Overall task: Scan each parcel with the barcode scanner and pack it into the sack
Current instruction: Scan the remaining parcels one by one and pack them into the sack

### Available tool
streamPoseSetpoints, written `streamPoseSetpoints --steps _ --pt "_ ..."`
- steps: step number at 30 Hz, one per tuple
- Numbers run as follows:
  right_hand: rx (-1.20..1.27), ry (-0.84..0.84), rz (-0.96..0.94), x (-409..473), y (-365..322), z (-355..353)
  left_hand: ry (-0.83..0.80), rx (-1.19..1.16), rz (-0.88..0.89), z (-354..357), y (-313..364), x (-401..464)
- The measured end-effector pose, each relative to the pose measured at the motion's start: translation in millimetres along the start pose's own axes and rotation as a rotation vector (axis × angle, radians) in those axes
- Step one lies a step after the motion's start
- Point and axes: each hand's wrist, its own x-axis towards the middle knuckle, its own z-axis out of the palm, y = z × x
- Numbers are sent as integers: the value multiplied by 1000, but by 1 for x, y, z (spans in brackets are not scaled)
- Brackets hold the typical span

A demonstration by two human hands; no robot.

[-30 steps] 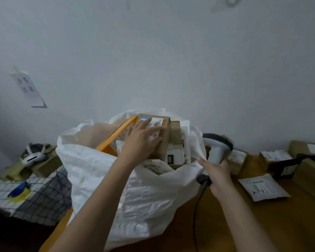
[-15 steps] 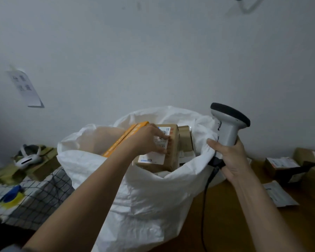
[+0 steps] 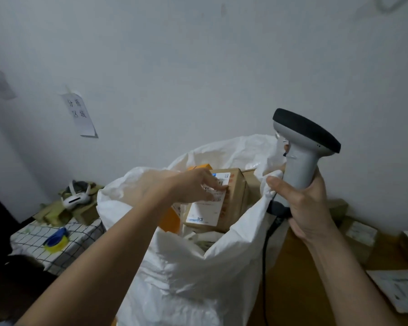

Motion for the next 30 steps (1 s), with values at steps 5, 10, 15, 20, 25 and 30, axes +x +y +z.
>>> streamPoseSetpoints --steps 5,10,15,20,25,30 --pt "-128 -37 -16 15 29 46 -36 -23 18 0 -30 -3" --pt "-321 -83 -10 27 61 87 -52 14 128 -4 -65 -5" --pt "-363 -76 -31 37 81 128 214 -183 140 -38 -138 -17" --pt "-463 -53 -11 44 94 152 622 -338 -177 -60 -242 -5" --pt "-509 17 6 41 90 152 306 -430 -422 -30 -298 18" --pt "-520 47 33 43 90 152 371 -565 -356 -10 -309 31"
